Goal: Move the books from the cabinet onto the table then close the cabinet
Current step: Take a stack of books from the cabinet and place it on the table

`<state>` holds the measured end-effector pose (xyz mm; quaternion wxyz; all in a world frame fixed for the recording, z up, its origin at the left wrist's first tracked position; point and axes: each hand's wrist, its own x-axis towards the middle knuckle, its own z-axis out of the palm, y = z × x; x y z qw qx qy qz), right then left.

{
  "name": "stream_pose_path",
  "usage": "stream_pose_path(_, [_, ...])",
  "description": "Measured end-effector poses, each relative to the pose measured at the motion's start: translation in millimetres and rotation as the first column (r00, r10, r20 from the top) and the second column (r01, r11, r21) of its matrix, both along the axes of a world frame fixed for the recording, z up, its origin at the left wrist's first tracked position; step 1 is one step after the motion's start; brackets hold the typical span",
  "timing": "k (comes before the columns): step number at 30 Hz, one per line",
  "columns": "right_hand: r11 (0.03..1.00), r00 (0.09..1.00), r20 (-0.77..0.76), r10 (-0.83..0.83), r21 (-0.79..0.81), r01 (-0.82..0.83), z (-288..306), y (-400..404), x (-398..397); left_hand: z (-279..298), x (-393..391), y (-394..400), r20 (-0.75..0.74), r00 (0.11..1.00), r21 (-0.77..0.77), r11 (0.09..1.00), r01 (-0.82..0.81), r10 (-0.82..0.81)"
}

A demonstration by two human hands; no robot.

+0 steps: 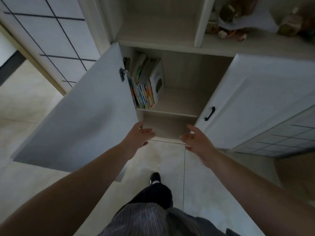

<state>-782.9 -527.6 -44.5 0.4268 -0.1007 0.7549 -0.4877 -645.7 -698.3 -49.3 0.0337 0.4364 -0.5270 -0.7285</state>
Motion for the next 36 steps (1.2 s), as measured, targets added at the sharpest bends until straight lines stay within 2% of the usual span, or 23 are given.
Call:
stream_pose_path(7, [0.997, 0.992, -0.095, 0.081, 0.013, -0.080, 2, -82, -67, -6, -78, -69, -0.028, 0.998, -0.095, 0.994, -0.054, 0.051])
stream_pose_path(12, [0.997, 0.996, -0.039, 0.080, -0.015, -0.081, -1, -135, -101, -20, -122, -113, -0.067, 0.992, -0.100, 0.988, -0.115, 0.109])
stream_pose_path(14, [0.994, 0.993, -0.041, 0.113, 0.005, -0.113, -4, -157, -112, -27, -137, -128, -0.086, 0.979, -0.072, 0.979, -0.193, 0.186])
stream_pose_path(18, [0.988, 0.988, 0.008, 0.151, 0.021, -0.151, -19, -194, -130, -38, -151, -147, -0.020, 0.980, -0.271, 0.943, -0.194, 0.196])
stream_pose_path(20, [0.986, 0.985, 0.043, 0.167, 0.020, -0.168, -30, -212, -138, -50, -157, -158, -0.002, 0.974, -0.316, 0.924, -0.216, 0.227])
stream_pose_path(23, [0.987, 0.986, 0.051, 0.157, 0.020, -0.158, -41, -230, -146, -65, -165, -168, 0.015, 0.955, -0.337, 0.901, -0.274, 0.297])
stream_pose_path(29, [0.982, 0.980, 0.054, 0.190, -0.003, -0.190, -54, -254, -162, -93, -167, -171, 0.047, 0.923, -0.277, 0.892, -0.356, 0.383])
stream_pose_path(36, [0.967, 0.963, 0.096, 0.253, -0.062, -0.248, -68, -273, -172, -104, -178, -165, 0.073, 0.915, -0.364, 0.865, -0.345, 0.396])
